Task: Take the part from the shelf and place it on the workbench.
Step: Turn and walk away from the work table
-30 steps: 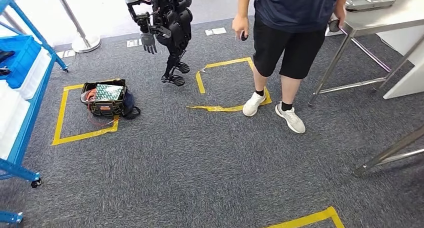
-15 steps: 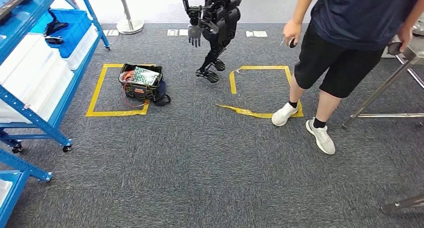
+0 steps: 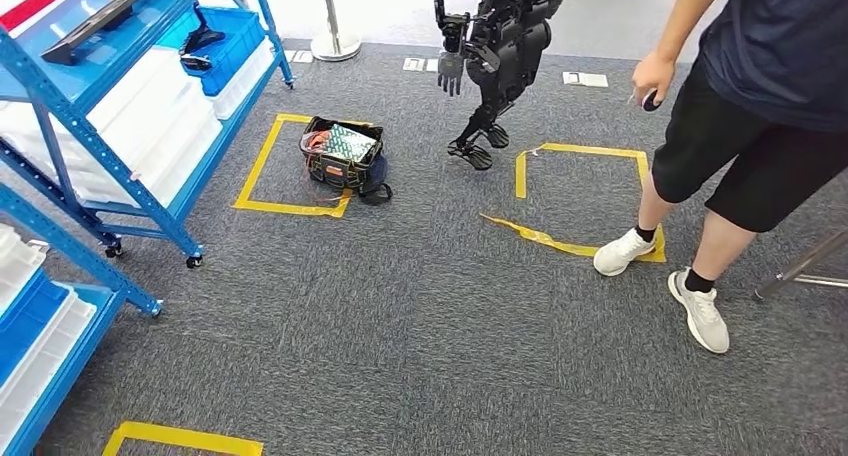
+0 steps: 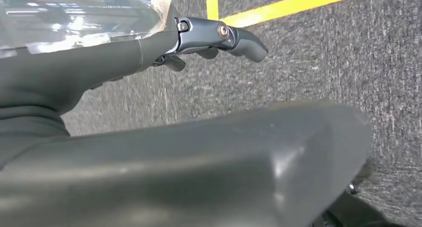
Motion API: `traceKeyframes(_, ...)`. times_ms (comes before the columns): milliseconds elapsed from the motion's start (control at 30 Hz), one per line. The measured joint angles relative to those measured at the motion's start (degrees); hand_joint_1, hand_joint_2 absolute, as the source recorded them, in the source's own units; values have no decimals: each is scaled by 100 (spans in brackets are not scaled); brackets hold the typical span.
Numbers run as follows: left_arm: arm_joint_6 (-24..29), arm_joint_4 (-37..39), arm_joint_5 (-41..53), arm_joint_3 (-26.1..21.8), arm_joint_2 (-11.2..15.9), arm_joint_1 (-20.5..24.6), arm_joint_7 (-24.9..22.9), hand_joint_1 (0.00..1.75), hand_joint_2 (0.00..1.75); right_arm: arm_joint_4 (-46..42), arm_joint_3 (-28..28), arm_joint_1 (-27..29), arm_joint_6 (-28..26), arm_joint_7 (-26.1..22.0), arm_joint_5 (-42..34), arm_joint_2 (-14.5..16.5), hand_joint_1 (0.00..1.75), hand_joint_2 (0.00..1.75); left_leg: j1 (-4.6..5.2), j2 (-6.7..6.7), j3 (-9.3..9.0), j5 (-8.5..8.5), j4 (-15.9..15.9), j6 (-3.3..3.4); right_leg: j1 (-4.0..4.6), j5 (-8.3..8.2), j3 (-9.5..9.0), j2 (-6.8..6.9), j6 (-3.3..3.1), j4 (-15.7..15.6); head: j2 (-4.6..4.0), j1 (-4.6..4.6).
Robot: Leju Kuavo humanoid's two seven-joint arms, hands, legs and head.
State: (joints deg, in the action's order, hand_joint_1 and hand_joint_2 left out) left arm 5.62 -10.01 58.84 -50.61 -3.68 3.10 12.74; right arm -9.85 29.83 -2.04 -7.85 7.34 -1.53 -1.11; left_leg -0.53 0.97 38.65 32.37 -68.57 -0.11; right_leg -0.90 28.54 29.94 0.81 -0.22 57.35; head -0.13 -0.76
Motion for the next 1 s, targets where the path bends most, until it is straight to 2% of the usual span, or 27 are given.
traceKeyframes(33, 0, 0, -2, 0, -2, 1, 1, 0, 0, 1, 0, 10, -4, -1, 3, -2, 0, 175, -5, -50, 162, 133, -342, -8, 17, 5, 11, 95, -9, 1, 0, -3)
traceKeyframes(67, 0, 0, -3, 0, -3, -7, 2, 0, 0, 1, 0, 15, -8, -1, 6, -3, 0, 175, -8, -72, 240, 168, -524, -12, 28, 9, 27, 186, -15, 2, 0, -3)
traceKeyframes(100, 1, 0, -4, -1, -3, -17, 1, 0, 0, 1, 0, 15, -11, -2, 9, -4, 0, 175, -10, -89, 198, 95, -481, -9, 33, 13, 39, 270, -19, 2, 0, -5)
traceKeyframes(133, 1, 0, -4, -1, -1, -25, 1, 0, 0, 1, 0, 10, -12, -2, 13, -4, 0, 175, -9, -129, 31, -59, -208, -1, 35, 18, 45, 349, -22, 2, 0, -4)
traceKeyframes(200, 2, 0, -6, -1, 3, -17, 3, 0, 0, 1, 0, -3, -13, -4, 20, -2, 0, 175, 1, -384, -466, -356, 606, 25, 62, 39, 10, 482, -7, 8, 0, -5)
traceKeyframes(233, 4, -1, -5, -1, 4, -6, 8, 0, 0, 1, 0, -7, -13, -5, 21, -3, 0, 175, 14, -493, -639, -430, 896, 41, 79, 53, -8, 537, 14, 12, 0, 6)
traceKeyframes(267, 8, -1, -6, -1, 5, 3, 13, 0, 0, 1, 0, -13, -13, -5, 22, -5, 0, 175, 33, -560, -724, -452, 1045, 59, 94, 65, -38, 591, 43, 13, 0, 15)
traceKeyframes(300, 14, -2, -7, -1, 6, 5, 20, 0, 0, 1, 0, -18, -13, -7, 22, -6, 0, 175, 57, -537, -729, -451, 1077, 81, 101, 70, -54, 649, 76, 8, 0, 23)
traceKeyframes(333, 21, -2, -8, -1, 8, 2, 27, 0, 0, 1, 0, -24, -14, -7, 22, -8, 0, 175, 69, -452, -723, -469, 1095, 119, 89, 74, -81, 702, 109, 0, 0, 30)
traceKeyframes(367, 29, -2, -9, -1, 8, -4, 31, 0, 0, 0, 0, -33, -14, -9, 24, -14, 0, 175, 67, -383, -729, -494, 1121, 159, 76, 93, -92, 658, 142, 18, 0, 30)
traceKeyframes(433, 59, -2, -13, -2, 11, -1, 35, 0, 0, -1, 0, -32, -15, -15, 28, -26, 0, 175, 37, -242, -740, -555, 1176, 242, 52, 261, 29, 351, 162, 294, 0, 41)
traceKeyframes(467, 75, -2, -14, -3, 11, 11, 36, 0, 0, 0, 0, -27, -15, -17, 32, -32, 0, 175, 23, -173, -734, -575, 1186, 266, 38, 403, 172, 153, 148, 588, 0, 51)
traceKeyframes(500, 90, -2, -16, -3, 14, 24, 36, 0, 0, 0, 0, -18, -16, -19, 35, -34, 0, 175, 21, -90, -718, -586, 1187, 283, 32, 567, 363, 34, 129, 983, 0, 59)
traceKeyframes(533, 97, -2, -17, -2, 14, 32, 36, 0, 0, 1, 0, -10, -18, -19, 37, -36, 0, 175, 21, -1, -705, -593, 1186, 290, 27, 696, 548, -22, 124, 1357, 0, 65)
traceKeyframes(567, 97, -2, -15, -2, 13, 31, 36, 0, 0, 1, 0, -3, -22, -19, 37, -37, 0, 175, 22, 92, -699, -598, 1184, 291, 25, 749, 670, -45, 144, 1592, 0, 66)
traceKeyframes(600, 97, -1, -13, -1, 9, 24, 37, 0, 0, 1, 0, 3, -27, -19, 34, -39, 0, 175, 20, 187, -699, -602, 1182, 289, 20, 716, 703, -60, 186, 1634, 0, 67)
traceKeyframes(633, 96, -1, -10, -2, 4, 15, 38, 0, 0, 1, 0, 5, -32, -19, 30, -42, 0, 175, 15, 277, -706, -604, 1178, 281, 11, 585, 613, -81, 243, 1419, 0, 68)
traceKeyframes(667, 96, 0, -9, -2, -1, 11, 43, 0, 0, 1, 0, 5, -36, -19, 25, -45, 0, 175, 8, 366, -714, -605, 1173, 266, -6, 401, 437, -137, 305, 1031, 0, 70)
traceKeyframes(700, 96, -1, -9, -2, -5, 11, 54, 0, 0, 1, 0, 3, -38, -19, 20, -47, 0, 175, 10, 448, -715, -603, 1160, 239, -23, 238, 252, -251, 344, 616, 0, 73)
traceKeyframes(733, 97, -1, -10, -2, -6, 16, 69, 0, 0, 1, 0, -1, -39, -20, 14, -48, 0, 175, 14, 526, -707, -598, 1147, 206, -36, 117, 111, -337, 346, 290, 0, 75)
traceKeyframes(767, 97, -1, -13, -2, -7, 19, 89, 0, 0, 1, 0, -6, -39, -21, 7, -45, 0, 175, 20, 588, -692, -597, 1139, 170, -38, 55, 30, -398, 318, 97, 0, 74)
traceKeyframes(800, 98, -1, -15, -3, -6, 18, 108, 0, 0, 1, 0, -13, -37, -22, -1, -41, 0, 175, 23, 643, -673, -600, 1136, 135, -28, 44, -1, -409, 270, 36, 0, 73)
traceKeyframes(867, 102, 0, -19, -3, -2, 4, 131, 0, 0, 1, 0, -23, -32, -25, -14, -32, 0, 175, 4, 704, -640, -611, 1136, 82, -29, 19, -20, -281, 171, 28, 0, 67)
traceKeyframes(900, 103, 1, -20, -3, -3, -4, 134, 0, 0, 1, -1, -27, -30, -26, -17, -31, 0, 175, 4, 615, -602, -568, 1078, 62, -39, 4, -29, -220, 127, 19, 0, 57)
traceKeyframes(933, 104, 1, -20, -3, -3, -7, 136, 0, 0, 1, -2, -25, -30, -28, -19, -29, 0, 175, 8, 455, -520, -458, 918, 43, -48, -9, -24, -151, 82, 9, 0, 34)
traceKeyframes(1000, 105, 2, -20, -3, -9, 8, 136, 0, 0, 1, -1, -12, -28, -31, -22, -30, 0, 175, 19, 74, -189, -76, 251, 13, -27, -7, -15, 0, 17, 4, 0, -11)
